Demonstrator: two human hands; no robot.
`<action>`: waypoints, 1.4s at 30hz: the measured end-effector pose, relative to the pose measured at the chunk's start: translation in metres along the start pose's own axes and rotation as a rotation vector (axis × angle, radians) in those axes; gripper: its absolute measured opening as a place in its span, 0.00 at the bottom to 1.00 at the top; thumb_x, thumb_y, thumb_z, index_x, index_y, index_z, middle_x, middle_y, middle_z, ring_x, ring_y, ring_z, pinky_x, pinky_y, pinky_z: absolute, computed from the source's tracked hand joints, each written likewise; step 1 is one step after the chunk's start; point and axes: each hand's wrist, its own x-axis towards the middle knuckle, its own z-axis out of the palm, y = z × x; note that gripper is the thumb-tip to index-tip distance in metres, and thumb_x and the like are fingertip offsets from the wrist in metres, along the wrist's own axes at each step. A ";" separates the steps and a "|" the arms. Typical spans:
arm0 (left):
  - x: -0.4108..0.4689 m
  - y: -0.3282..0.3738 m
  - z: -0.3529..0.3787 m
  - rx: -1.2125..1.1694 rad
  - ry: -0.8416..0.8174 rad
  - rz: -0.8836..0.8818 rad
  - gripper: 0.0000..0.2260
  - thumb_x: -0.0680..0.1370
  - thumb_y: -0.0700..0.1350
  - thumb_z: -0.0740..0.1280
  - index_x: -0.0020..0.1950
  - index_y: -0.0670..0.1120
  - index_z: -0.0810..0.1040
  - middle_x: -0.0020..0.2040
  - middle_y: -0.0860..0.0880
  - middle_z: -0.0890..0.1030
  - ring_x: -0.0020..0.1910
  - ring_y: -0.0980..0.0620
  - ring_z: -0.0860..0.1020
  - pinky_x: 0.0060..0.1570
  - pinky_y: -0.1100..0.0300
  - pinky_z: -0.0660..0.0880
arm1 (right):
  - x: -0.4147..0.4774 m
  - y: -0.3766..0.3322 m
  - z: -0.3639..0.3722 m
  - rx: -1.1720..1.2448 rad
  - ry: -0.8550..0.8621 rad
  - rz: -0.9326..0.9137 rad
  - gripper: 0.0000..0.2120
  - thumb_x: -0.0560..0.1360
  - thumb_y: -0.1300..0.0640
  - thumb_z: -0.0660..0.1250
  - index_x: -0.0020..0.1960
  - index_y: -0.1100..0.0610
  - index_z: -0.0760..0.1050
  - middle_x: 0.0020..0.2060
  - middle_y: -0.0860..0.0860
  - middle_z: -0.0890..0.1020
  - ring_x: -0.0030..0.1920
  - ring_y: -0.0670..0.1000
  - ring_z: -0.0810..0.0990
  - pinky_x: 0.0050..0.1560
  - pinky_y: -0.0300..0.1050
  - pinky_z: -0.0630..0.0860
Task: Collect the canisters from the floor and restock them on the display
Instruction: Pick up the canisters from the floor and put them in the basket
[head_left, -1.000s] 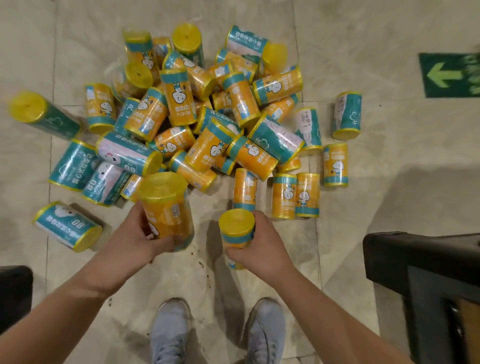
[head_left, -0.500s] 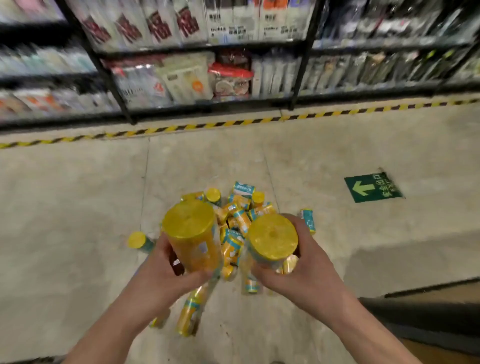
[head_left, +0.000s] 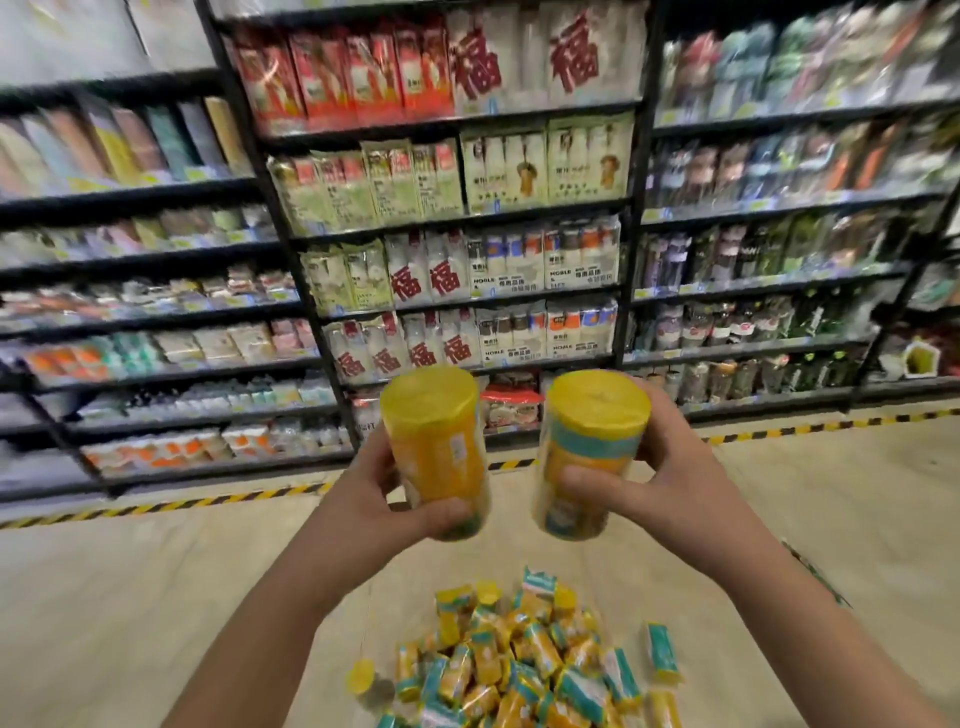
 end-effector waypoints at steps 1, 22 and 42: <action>-0.004 0.008 -0.004 -0.003 0.018 0.013 0.32 0.61 0.50 0.80 0.61 0.64 0.73 0.53 0.66 0.83 0.53 0.66 0.80 0.45 0.66 0.79 | 0.003 -0.009 -0.001 0.004 -0.005 -0.012 0.33 0.59 0.35 0.79 0.61 0.28 0.70 0.58 0.37 0.82 0.58 0.42 0.80 0.60 0.48 0.77; -0.111 0.019 0.005 -0.036 0.447 0.000 0.30 0.65 0.54 0.79 0.65 0.63 0.72 0.56 0.62 0.83 0.57 0.63 0.80 0.52 0.62 0.79 | 0.029 -0.040 0.043 0.163 -0.449 -0.143 0.32 0.60 0.37 0.77 0.62 0.31 0.70 0.55 0.34 0.82 0.55 0.39 0.81 0.57 0.48 0.79; -0.528 0.008 0.130 0.034 1.444 -0.340 0.30 0.68 0.49 0.81 0.66 0.57 0.71 0.56 0.63 0.83 0.56 0.62 0.81 0.54 0.66 0.77 | -0.266 -0.155 0.175 0.396 -1.446 -0.508 0.34 0.62 0.36 0.81 0.65 0.36 0.73 0.58 0.35 0.81 0.59 0.41 0.80 0.59 0.48 0.78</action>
